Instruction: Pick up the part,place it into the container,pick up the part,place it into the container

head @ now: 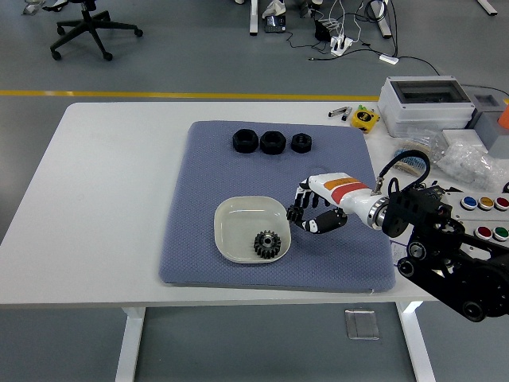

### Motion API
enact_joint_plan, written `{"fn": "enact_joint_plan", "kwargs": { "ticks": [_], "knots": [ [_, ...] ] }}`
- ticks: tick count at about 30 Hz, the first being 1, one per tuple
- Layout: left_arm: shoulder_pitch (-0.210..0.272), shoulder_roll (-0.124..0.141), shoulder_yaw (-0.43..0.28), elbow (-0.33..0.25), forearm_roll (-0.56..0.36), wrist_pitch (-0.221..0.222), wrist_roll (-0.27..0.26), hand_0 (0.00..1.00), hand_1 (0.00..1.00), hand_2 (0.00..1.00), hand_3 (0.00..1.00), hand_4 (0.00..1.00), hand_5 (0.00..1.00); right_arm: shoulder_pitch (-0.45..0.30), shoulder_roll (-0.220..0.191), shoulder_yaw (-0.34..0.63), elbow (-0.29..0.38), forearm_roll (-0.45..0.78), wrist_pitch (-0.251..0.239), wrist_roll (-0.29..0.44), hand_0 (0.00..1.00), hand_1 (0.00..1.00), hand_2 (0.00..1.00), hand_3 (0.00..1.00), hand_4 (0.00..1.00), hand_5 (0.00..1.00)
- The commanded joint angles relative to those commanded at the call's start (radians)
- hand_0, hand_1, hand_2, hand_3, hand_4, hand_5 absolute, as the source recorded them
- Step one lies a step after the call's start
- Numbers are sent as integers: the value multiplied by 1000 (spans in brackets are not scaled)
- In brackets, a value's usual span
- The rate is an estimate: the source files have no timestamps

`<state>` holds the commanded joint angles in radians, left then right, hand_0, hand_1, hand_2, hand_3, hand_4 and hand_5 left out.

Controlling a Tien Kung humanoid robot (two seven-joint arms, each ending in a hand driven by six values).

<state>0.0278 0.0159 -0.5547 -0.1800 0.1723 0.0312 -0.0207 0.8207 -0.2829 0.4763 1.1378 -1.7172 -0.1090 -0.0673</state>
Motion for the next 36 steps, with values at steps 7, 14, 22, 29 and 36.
{"fn": "enact_joint_plan", "kwargs": {
  "ticks": [7,14,22,29,36],
  "knots": [
    [1,1,4,0,-3,1,1,862,833,857,624,573,777,48,73,-39,-37,1,-64,-5,448,495,529,512,732,213],
    [0,1,8,0,-4,2,2,863,832,858,625,572,776,83,132,-81,-104,-20,-49,-45,678,703,765,879,998,367],
    [-2,2,6,0,-1,2,2,863,832,858,625,572,775,91,129,-83,-105,-58,-34,-50,733,747,797,935,998,390],
    [5,2,-8,0,15,3,7,862,832,858,624,573,778,65,110,-39,-88,-53,-58,-51,734,748,804,937,998,392],
    [8,2,-27,0,35,5,11,862,833,858,624,574,780,8,57,41,-51,34,-132,-41,730,742,802,928,998,396]
  ]
}}
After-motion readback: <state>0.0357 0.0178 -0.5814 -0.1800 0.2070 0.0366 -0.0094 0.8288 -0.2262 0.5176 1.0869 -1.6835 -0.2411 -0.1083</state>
